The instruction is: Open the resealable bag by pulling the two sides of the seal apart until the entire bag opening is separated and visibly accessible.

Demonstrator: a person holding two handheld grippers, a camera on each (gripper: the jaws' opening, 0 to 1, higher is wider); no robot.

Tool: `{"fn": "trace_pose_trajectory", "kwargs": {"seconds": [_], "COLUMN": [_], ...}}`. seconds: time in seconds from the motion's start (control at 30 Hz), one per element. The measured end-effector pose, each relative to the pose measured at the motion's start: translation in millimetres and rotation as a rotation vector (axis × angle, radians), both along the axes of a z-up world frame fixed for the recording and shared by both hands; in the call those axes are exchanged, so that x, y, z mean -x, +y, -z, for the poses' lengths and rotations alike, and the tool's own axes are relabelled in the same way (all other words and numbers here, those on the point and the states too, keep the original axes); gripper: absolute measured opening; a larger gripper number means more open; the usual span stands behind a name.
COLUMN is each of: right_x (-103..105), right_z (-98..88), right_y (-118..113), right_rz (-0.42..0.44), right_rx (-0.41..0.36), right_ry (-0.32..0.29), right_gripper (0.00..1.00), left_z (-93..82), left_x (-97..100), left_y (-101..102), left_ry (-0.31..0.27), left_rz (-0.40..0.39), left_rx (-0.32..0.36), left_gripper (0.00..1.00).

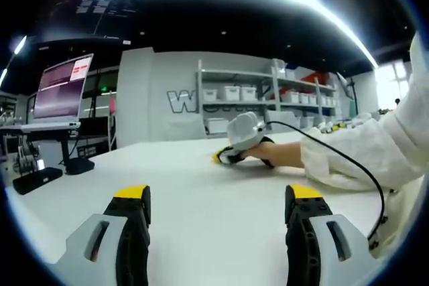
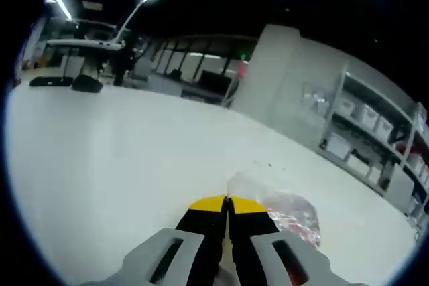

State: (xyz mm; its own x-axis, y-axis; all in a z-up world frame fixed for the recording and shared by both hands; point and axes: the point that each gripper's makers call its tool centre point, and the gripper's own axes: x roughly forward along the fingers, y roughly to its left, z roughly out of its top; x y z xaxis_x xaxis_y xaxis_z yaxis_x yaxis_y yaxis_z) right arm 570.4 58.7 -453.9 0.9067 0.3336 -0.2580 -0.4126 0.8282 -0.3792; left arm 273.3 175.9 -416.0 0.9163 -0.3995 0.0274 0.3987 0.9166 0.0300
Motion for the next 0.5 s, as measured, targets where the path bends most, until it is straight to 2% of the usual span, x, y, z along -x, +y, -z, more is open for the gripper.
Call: {"fn": "trace_pose_trajectory", "kwargs": {"seconds": [0.3,0.4,0.5], "right_x": [3,5,6], "right_z": [1.1,-9.8,-22.9], "right_y": [-2,-5,-9], "right_rz": [-0.01,-0.003,0.002], "right_rx": [0.018,-0.037,-0.055], "right_ry": [0.004,-0.013,-0.033], "right_gripper": [0.0,0.0,0.0], "left_z": [-2.3,-4.2,-4.7], "left_x": [1.6,1.9,2.0], "left_y": [-3,-3,-4], "left_ry": [-0.006,-0.009,-0.009], "left_rz": [0.004,0.004,0.005], "left_rx": [-0.011,-0.012,-0.016], "left_gripper": [0.81,0.81,0.81]}}
